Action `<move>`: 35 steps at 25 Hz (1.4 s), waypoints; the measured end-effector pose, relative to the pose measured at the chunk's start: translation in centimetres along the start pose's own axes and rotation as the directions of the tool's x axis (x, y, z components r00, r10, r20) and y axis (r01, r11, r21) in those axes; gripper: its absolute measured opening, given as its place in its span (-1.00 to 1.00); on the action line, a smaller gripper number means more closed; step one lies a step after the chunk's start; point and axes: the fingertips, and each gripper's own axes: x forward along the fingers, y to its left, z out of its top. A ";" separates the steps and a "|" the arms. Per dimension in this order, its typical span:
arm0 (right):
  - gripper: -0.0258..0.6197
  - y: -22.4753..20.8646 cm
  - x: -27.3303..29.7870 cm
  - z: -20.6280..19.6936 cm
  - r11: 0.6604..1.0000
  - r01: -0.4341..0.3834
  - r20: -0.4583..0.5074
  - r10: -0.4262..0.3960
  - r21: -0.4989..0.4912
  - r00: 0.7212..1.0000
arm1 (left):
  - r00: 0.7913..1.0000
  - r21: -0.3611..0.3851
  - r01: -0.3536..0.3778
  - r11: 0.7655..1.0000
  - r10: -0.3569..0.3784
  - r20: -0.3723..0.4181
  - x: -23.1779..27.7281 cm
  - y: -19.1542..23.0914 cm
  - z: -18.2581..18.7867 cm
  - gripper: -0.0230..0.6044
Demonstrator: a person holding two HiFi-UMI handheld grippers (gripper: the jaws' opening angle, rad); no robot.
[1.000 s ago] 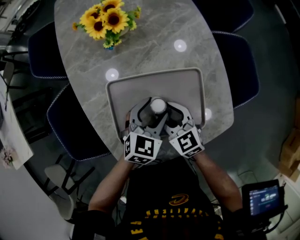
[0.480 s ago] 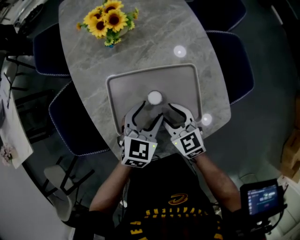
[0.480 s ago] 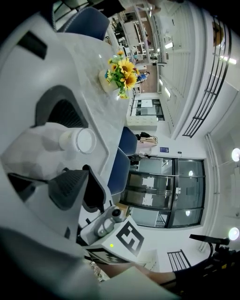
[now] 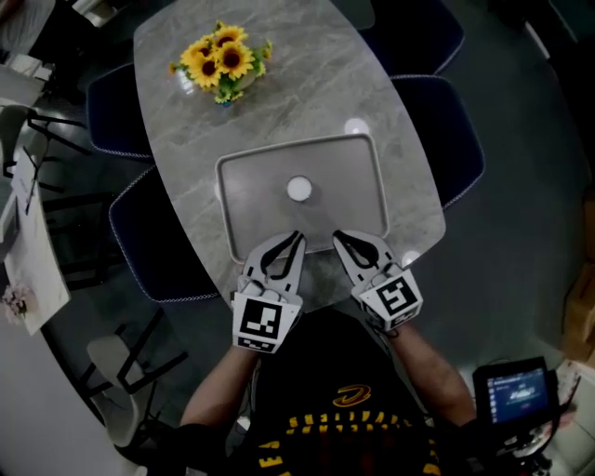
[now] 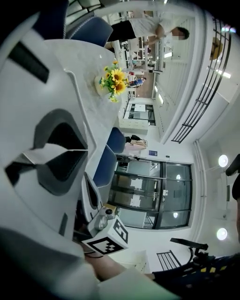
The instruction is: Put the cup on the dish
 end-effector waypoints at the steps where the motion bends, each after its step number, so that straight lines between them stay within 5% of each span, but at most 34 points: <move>1: -0.90 0.4 -0.7 0.2 1.000 -0.005 0.010 0.004 0.016 1.000 | 1.000 -0.001 0.009 1.000 -0.009 0.011 -0.6 -0.7 0.3 -0.93; 12: -0.90 3.7 -7.6 3.2 0.998 -0.003 0.098 -0.003 0.056 0.995 | 0.998 0.021 0.041 0.999 -0.042 0.055 -5.4 -7.6 1.4 -0.93; 27: -0.90 4.7 -14.7 8.5 0.998 0.022 0.262 -0.003 -0.067 0.965 | 0.972 0.052 0.069 0.996 -0.079 0.223 -8.5 -14.8 8.5 -0.93; 35: -0.90 4.4 -21.1 9.3 0.995 0.082 0.326 -0.057 -0.064 0.944 | 0.967 0.106 0.095 0.990 -0.117 0.225 -9.1 -18.8 10.3 -0.93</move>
